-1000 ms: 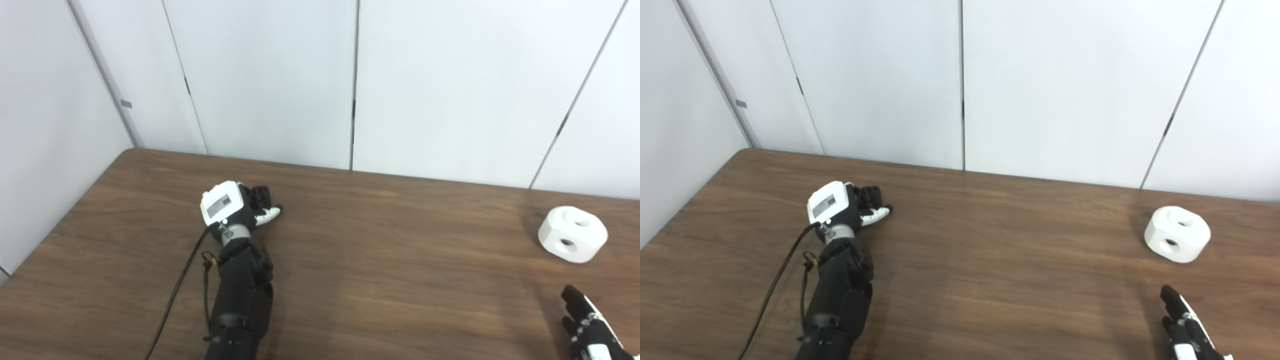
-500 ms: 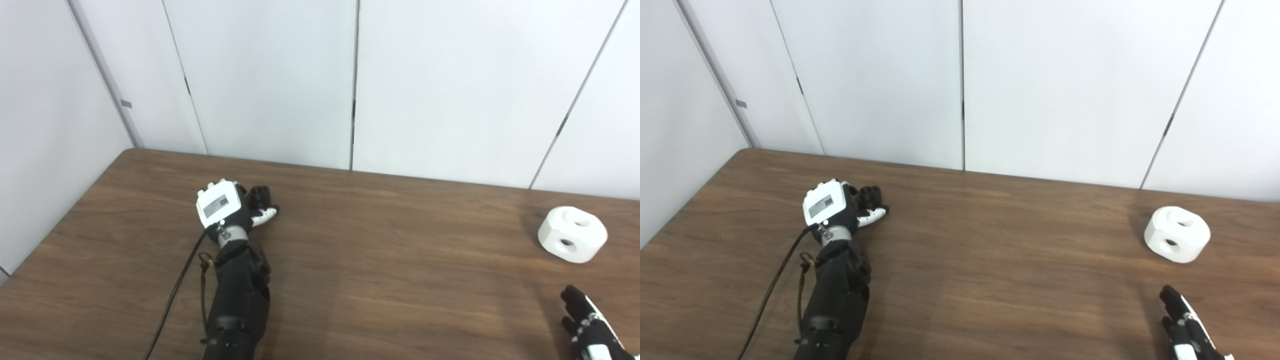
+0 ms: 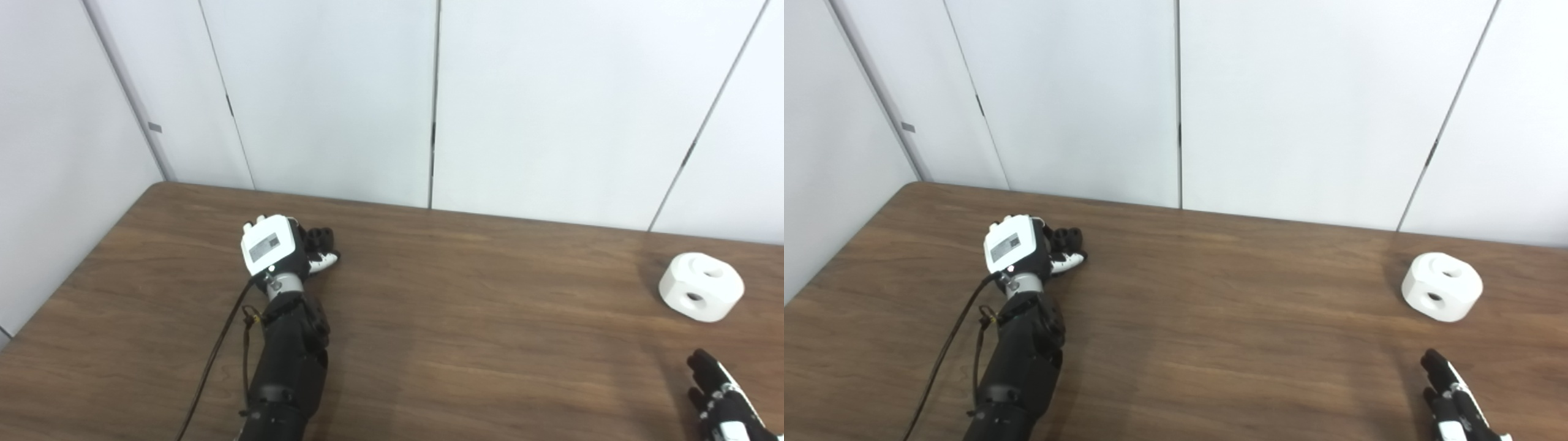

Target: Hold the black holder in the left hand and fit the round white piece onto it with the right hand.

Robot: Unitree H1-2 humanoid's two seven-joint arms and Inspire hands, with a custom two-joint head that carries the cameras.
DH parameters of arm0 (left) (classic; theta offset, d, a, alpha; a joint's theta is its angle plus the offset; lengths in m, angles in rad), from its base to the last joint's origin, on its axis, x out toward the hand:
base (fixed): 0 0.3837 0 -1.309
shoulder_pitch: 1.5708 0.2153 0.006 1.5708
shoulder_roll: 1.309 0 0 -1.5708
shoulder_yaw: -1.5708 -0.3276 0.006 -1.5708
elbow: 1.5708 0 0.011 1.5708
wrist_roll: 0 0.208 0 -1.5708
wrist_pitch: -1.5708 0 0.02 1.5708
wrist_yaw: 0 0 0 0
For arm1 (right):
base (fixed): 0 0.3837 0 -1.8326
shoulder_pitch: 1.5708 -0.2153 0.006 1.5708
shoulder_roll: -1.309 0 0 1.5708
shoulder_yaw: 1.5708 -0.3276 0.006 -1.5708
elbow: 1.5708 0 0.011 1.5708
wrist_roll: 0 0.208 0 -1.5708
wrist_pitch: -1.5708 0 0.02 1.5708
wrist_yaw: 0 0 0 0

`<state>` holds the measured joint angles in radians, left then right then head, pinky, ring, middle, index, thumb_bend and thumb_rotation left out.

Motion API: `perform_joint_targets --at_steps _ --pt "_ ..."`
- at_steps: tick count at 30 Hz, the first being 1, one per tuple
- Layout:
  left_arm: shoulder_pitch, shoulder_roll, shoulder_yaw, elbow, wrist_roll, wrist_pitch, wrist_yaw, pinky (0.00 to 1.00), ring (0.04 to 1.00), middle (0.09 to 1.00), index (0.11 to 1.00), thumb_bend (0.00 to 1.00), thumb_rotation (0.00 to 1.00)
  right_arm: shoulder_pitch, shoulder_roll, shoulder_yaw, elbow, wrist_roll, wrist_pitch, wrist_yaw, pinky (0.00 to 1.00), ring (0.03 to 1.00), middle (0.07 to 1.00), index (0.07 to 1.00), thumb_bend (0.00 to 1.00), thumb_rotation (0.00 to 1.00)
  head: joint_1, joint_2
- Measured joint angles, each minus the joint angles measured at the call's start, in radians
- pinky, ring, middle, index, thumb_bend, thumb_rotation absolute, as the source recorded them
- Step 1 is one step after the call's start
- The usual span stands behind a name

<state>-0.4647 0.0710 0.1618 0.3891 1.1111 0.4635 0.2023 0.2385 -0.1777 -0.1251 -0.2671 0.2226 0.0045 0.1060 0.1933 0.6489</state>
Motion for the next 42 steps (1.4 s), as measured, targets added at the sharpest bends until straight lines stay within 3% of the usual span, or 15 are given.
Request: perform_joint_targets --at_steps 14,18,28,35,42 --pt "0.027 0.071 -0.114 0.007 -0.211 0.000 0.111 0.89 0.890 0.792 0.484 0.52 0.05 0.000 -0.001 -0.001 0.000 -0.003 0.001 0.000 1.00 1.000 0.935 0.908 0.62 0.77 -0.003 0.002" --pt "0.035 0.092 -0.146 -0.003 -0.250 -0.005 0.111 0.78 0.873 0.785 0.485 0.51 0.05 0.000 -0.001 -0.001 0.000 -0.004 0.001 0.000 1.00 1.000 0.933 0.906 0.62 0.76 -0.011 0.005" --pt "0.136 0.182 -0.259 -0.183 -0.365 -0.084 -0.014 0.68 0.795 0.781 0.490 0.51 0.05 0.000 0.000 0.002 -0.002 -0.018 0.001 -0.001 1.00 0.995 0.927 0.907 0.60 0.77 -0.029 0.014" --pt "0.219 0.223 -0.351 -0.323 -0.379 -0.131 -0.102 0.71 0.848 0.813 0.490 0.51 0.05 0.000 0.008 0.012 -0.005 -0.033 0.001 -0.002 1.00 0.994 0.926 0.901 0.60 0.78 -0.046 0.020" --pt "0.280 0.231 -0.410 -0.446 -0.382 -0.146 -0.201 0.85 0.918 0.851 0.491 0.51 0.06 0.000 0.021 0.024 -0.028 -0.062 0.029 -0.010 1.00 0.993 0.922 0.904 0.61 0.80 -0.072 0.031"
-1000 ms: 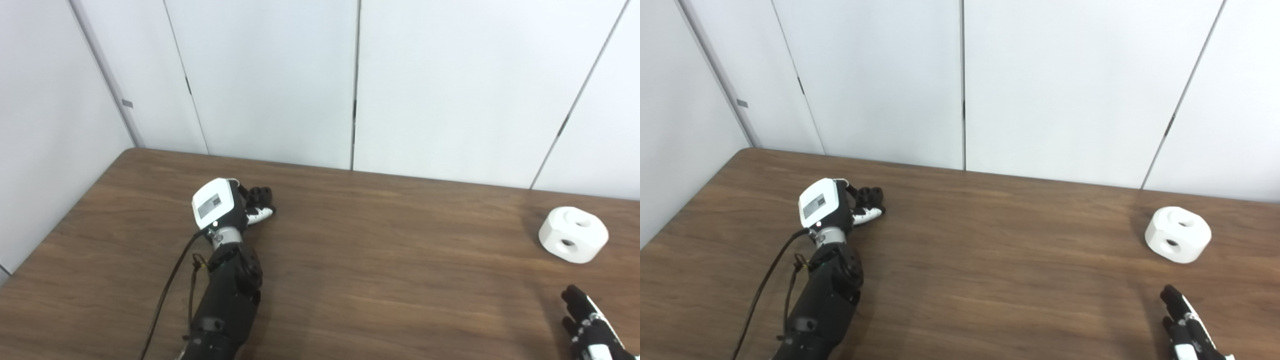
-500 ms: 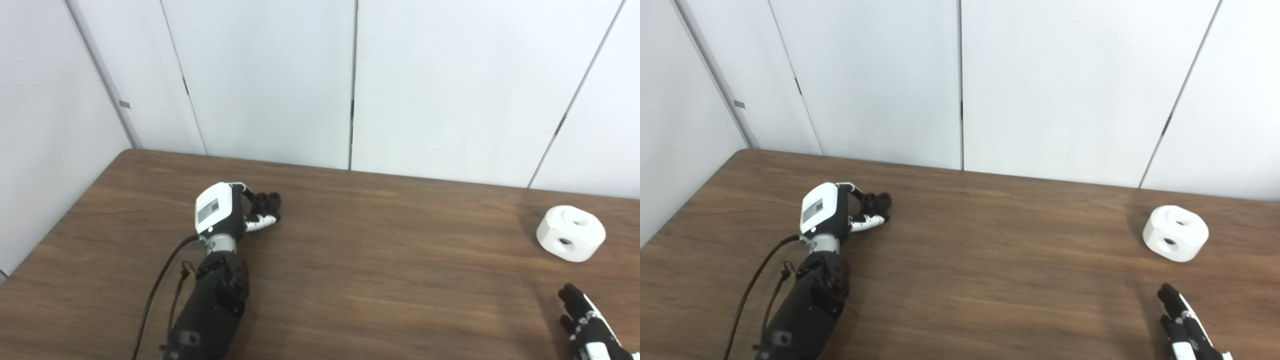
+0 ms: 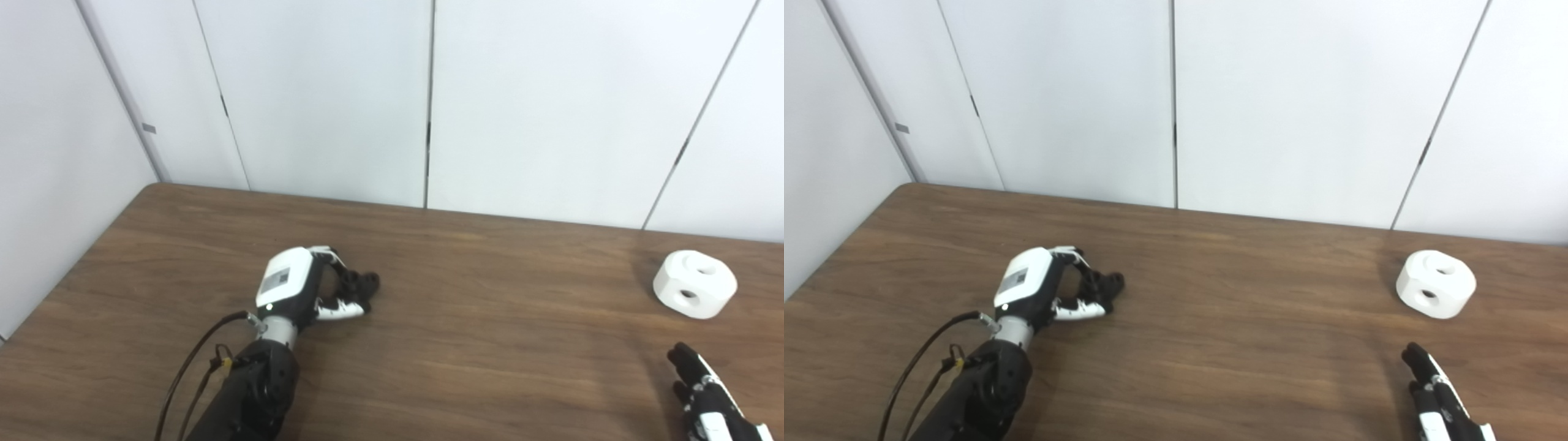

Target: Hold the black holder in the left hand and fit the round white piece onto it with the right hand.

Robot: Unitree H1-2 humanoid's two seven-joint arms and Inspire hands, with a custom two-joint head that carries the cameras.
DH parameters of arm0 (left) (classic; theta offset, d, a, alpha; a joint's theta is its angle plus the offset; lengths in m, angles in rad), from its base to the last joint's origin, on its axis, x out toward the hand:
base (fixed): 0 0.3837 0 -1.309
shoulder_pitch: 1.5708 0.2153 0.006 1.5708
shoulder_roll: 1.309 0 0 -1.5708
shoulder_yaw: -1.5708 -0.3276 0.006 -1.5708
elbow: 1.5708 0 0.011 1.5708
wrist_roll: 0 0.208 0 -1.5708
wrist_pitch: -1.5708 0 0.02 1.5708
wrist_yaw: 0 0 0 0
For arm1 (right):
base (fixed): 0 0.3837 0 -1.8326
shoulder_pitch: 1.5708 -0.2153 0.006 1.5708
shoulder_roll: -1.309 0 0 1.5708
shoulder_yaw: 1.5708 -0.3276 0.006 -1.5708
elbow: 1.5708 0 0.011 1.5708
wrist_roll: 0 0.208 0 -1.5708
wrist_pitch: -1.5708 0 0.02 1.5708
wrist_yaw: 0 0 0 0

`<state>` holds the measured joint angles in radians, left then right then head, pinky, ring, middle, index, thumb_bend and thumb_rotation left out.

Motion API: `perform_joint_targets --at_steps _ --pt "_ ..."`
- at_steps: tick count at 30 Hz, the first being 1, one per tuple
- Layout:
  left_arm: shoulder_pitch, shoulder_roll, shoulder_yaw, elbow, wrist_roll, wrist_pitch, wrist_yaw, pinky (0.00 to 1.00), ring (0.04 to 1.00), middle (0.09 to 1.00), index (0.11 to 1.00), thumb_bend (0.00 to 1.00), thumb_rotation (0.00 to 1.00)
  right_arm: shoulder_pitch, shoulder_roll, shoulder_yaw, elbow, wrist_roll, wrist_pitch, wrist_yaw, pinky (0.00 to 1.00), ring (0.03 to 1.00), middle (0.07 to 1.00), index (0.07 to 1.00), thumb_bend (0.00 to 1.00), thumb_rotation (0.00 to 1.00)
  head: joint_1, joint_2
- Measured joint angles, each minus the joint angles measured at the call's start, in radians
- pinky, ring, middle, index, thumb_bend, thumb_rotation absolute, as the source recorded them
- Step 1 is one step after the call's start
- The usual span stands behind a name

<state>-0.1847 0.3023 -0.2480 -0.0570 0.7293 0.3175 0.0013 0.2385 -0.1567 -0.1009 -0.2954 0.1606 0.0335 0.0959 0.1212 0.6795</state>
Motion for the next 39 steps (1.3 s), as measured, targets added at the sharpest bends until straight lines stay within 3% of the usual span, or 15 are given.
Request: perform_joint_targets --at_steps 5,10,18,29,39 --pt "0.048 -0.001 -0.041 -0.062 -0.011 -0.065 -0.036 0.87 0.910 0.846 0.491 0.51 0.06 -0.001 0.003 0.009 -0.006 -0.020 0.005 -0.002 1.00 0.984 0.916 0.904 0.61 0.79 -0.028 0.011" --pt "0.085 -0.001 -0.078 -0.116 -0.001 -0.116 -0.066 0.99 0.926 0.847 0.490 0.51 0.06 -0.002 0.005 0.020 -0.015 -0.038 0.018 -0.016 1.00 0.982 0.914 0.902 0.63 0.80 -0.072 0.029" --pt "0.146 -0.011 -0.137 -0.158 -0.002 -0.255 -0.096 1.00 0.925 0.847 0.491 0.51 0.07 -0.006 0.014 0.049 -0.053 -0.091 0.077 -0.043 1.00 0.991 0.924 0.902 0.66 0.83 -0.150 0.061" --pt "0.164 -0.023 -0.177 -0.164 0.017 -0.357 -0.123 1.00 0.949 0.867 0.492 0.51 0.06 -0.012 0.019 0.089 -0.082 -0.114 0.124 -0.077 1.00 0.992 0.935 0.912 0.64 0.82 -0.229 0.106" --pt "0.176 -0.041 -0.197 -0.136 0.016 -0.450 -0.119 1.00 0.943 0.858 0.491 0.51 0.06 -0.015 0.020 0.111 -0.105 -0.111 0.160 -0.100 1.00 0.995 0.938 0.914 0.62 0.83 -0.252 0.121"
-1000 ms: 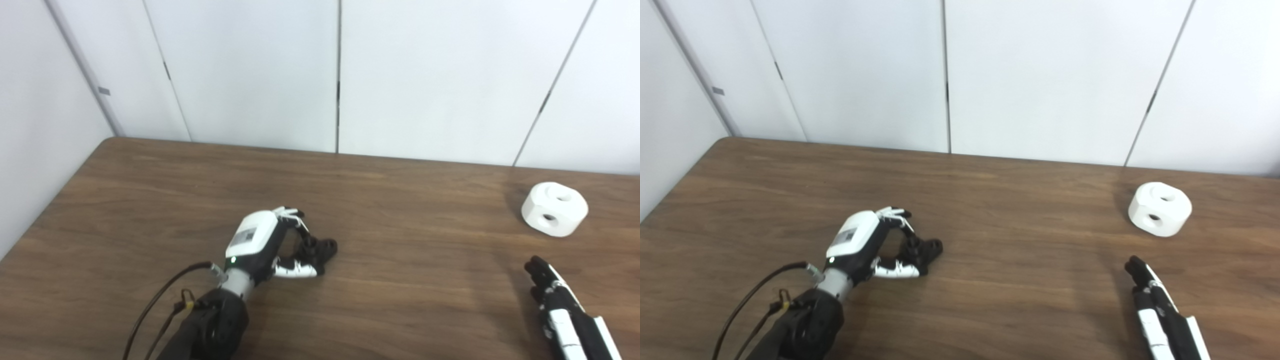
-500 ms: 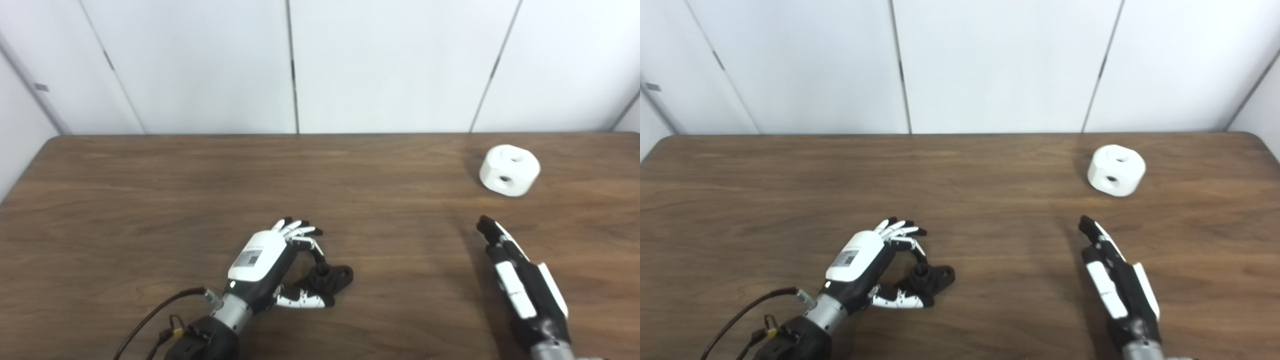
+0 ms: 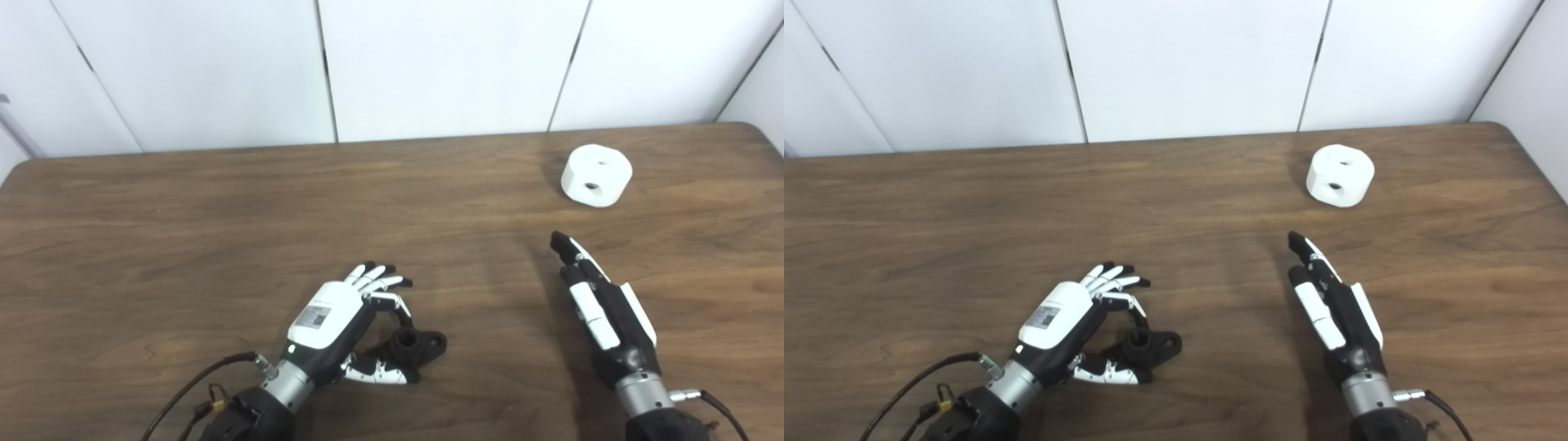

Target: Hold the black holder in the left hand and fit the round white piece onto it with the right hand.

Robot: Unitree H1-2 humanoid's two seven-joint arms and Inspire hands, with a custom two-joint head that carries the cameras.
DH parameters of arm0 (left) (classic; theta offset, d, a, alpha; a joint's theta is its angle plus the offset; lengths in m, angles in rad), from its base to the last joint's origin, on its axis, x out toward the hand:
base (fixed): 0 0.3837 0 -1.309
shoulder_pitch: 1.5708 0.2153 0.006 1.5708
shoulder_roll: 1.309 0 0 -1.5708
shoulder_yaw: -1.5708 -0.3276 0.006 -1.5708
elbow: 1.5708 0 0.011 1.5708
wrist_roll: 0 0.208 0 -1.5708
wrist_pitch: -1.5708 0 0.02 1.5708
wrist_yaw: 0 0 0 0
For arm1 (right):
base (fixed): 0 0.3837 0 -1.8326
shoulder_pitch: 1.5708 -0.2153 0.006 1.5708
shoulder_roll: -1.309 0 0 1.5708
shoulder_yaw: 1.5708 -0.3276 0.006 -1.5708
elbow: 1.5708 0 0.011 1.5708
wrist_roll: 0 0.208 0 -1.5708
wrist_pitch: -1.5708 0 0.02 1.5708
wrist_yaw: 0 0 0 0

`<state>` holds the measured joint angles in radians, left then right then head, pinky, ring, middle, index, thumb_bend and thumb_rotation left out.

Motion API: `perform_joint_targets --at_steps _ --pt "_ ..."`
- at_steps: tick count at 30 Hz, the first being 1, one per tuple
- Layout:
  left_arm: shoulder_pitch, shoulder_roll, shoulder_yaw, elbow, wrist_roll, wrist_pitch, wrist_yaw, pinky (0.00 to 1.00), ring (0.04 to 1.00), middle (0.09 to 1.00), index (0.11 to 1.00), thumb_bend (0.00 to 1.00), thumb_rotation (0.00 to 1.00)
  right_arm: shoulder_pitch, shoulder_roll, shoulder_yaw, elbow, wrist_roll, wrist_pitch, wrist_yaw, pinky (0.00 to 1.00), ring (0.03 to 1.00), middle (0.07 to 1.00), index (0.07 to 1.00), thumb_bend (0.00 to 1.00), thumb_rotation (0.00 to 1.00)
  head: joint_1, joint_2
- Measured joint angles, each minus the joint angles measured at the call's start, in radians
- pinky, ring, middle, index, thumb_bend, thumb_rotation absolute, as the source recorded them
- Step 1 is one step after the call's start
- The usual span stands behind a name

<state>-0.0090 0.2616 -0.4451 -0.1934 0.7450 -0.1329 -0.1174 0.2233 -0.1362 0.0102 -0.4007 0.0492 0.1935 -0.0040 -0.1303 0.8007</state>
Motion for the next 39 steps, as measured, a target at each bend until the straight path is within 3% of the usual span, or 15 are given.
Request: perform_joint_targets --at_steps 8,12,21,26,32,39 --pt "0.007 -0.024 0.002 0.025 -0.003 -0.035 0.017 1.00 0.938 0.860 0.490 0.51 0.06 0.000 -0.001 -0.002 -0.009 0.005 0.005 -0.001 1.00 1.000 0.946 0.919 0.61 0.84 -0.025 0.008" --pt "0.011 -0.032 0.002 0.032 -0.001 -0.037 0.025 1.00 0.936 0.857 0.490 0.51 0.06 -0.005 -0.002 -0.015 -0.009 0.020 0.005 -0.001 1.00 1.000 0.947 0.922 0.60 0.79 -0.060 -0.001" --pt "0.008 -0.049 0.003 0.061 0.005 -0.049 0.047 1.00 0.932 0.849 0.490 0.51 0.06 -0.082 -0.017 -0.108 -0.058 0.027 0.052 -0.010 1.00 0.984 0.946 0.917 0.63 0.57 -0.077 -0.029" --pt "0.001 -0.057 0.000 0.089 0.011 -0.074 0.075 1.00 0.926 0.845 0.489 0.51 0.06 -0.141 -0.114 -0.145 -0.089 -0.079 0.127 -0.009 0.98 0.977 0.951 0.905 0.67 0.52 -0.083 -0.046" --pt "-0.001 -0.057 -0.001 0.096 0.023 -0.078 0.083 1.00 0.918 0.838 0.489 0.51 0.06 -0.230 -0.242 -0.143 -0.108 -0.231 0.225 0.012 0.99 0.961 0.926 0.892 0.75 0.36 -0.100 -0.075" --pt "-0.008 -0.057 -0.008 0.106 0.033 -0.088 0.102 1.00 0.919 0.838 0.489 0.51 0.06 -0.361 -0.382 -0.088 -0.063 -0.416 0.273 0.116 0.97 0.991 0.956 0.917 0.81 0.39 -0.132 -0.100"
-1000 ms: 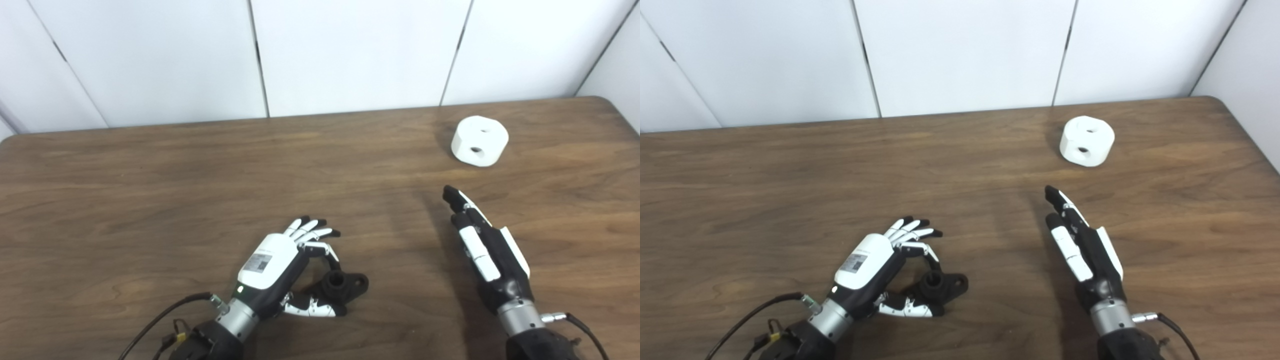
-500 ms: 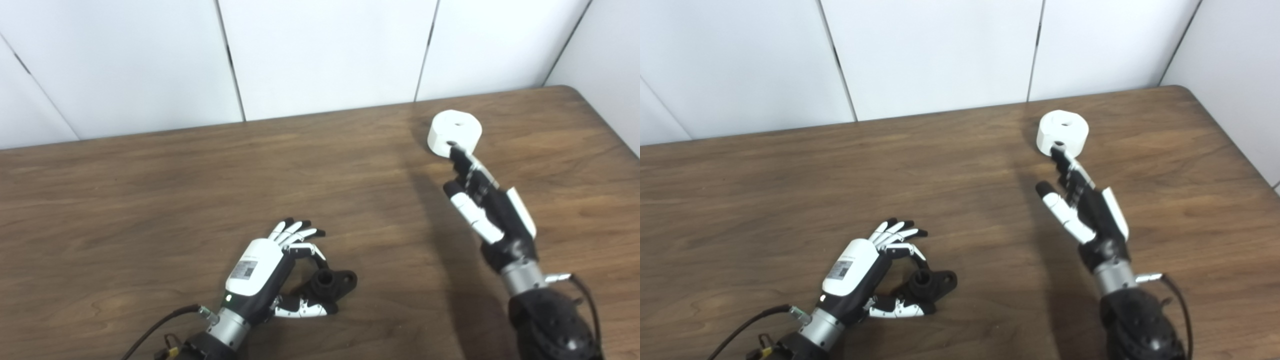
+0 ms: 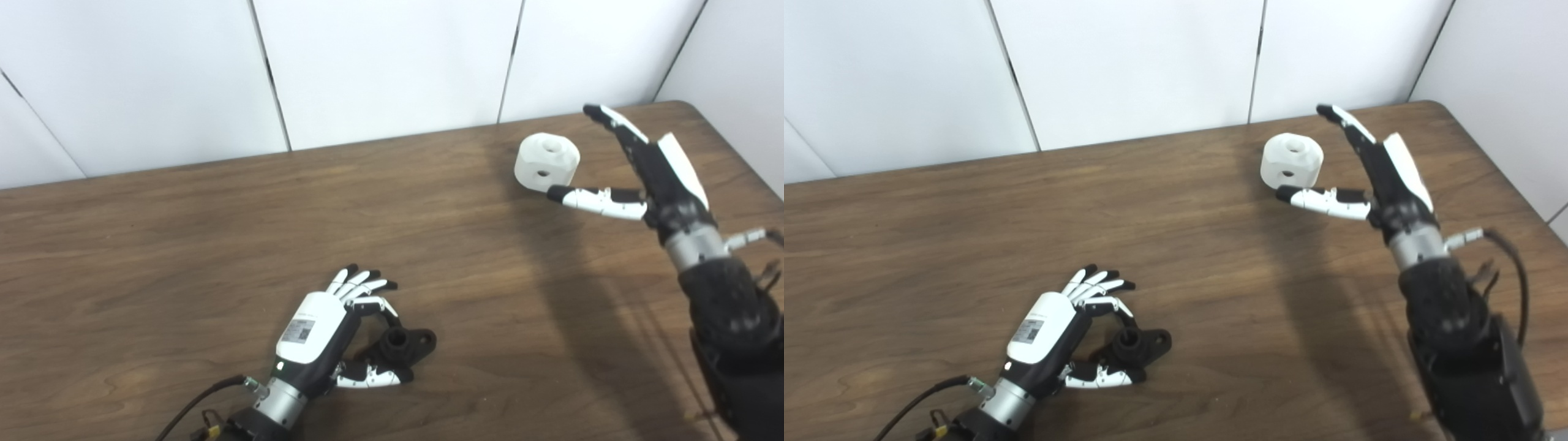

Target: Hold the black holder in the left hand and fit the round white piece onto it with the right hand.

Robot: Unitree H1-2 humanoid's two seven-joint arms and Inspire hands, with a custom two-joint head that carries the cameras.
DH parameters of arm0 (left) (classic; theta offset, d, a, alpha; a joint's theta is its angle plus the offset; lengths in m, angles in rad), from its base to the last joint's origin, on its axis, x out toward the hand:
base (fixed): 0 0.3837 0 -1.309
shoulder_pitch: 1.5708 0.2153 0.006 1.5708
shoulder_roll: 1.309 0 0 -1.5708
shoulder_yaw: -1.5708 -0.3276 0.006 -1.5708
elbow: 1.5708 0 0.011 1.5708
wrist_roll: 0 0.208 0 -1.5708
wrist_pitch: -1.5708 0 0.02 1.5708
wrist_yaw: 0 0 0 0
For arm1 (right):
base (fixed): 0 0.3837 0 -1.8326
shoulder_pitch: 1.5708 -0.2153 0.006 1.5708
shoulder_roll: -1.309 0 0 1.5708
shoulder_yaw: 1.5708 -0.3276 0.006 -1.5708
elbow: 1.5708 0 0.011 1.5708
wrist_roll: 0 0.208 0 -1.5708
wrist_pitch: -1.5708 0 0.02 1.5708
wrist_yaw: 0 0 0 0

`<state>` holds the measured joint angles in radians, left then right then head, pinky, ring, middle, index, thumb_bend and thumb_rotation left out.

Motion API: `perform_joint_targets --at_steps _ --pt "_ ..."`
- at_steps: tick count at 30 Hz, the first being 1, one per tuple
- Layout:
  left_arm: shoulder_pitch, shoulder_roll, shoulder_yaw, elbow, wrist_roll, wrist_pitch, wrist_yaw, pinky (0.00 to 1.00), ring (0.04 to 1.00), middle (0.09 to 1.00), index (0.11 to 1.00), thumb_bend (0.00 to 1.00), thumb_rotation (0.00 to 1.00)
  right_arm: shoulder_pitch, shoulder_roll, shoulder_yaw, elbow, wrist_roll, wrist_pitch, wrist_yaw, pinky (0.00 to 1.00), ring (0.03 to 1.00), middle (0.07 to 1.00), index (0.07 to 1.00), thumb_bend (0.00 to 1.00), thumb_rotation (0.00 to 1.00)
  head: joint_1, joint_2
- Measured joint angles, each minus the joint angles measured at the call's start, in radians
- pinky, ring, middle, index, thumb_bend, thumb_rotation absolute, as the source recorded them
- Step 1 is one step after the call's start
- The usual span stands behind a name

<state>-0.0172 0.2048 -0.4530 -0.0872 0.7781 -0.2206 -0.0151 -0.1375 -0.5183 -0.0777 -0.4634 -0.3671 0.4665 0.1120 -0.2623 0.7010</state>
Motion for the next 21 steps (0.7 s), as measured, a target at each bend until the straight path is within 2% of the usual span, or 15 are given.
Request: perform_joint_targets --at_steps 4,7,15,19,21 --pt "-0.001 0.002 0.001 0.003 -0.003 -0.005 0.001 1.00 0.924 0.841 0.489 0.51 0.06 -0.087 -0.010 0.003 0.053 -0.129 0.004 0.094 0.96 1.000 0.987 0.912 0.84 0.39 -0.006 -0.005" --pt "-0.001 0.002 0.000 0.003 -0.003 -0.007 0.000 1.00 0.923 0.840 0.489 0.51 0.06 -0.145 -0.013 0.012 0.111 -0.207 0.006 0.175 0.96 1.000 0.997 0.894 0.88 0.35 -0.012 -0.012" --pt "0.000 0.005 0.001 0.000 -0.003 -0.007 -0.008 1.00 0.928 0.843 0.489 0.51 0.06 -0.311 -0.081 0.111 0.333 -0.358 0.007 0.298 0.99 1.000 1.000 0.867 0.94 0.35 -0.015 -0.014" --pt "0.001 0.005 0.002 -0.001 -0.006 -0.008 -0.008 1.00 0.926 0.840 0.489 0.51 0.06 -0.381 -0.085 0.132 0.442 -0.420 0.007 0.369 1.00 1.000 1.000 0.836 0.98 0.34 -0.014 -0.014" --pt "0.003 0.007 0.002 -0.002 -0.006 -0.008 -0.008 1.00 0.924 0.838 0.489 0.51 0.06 -0.419 -0.090 0.163 0.504 -0.437 0.007 0.414 0.99 1.000 1.000 0.824 1.00 0.33 -0.014 -0.014"
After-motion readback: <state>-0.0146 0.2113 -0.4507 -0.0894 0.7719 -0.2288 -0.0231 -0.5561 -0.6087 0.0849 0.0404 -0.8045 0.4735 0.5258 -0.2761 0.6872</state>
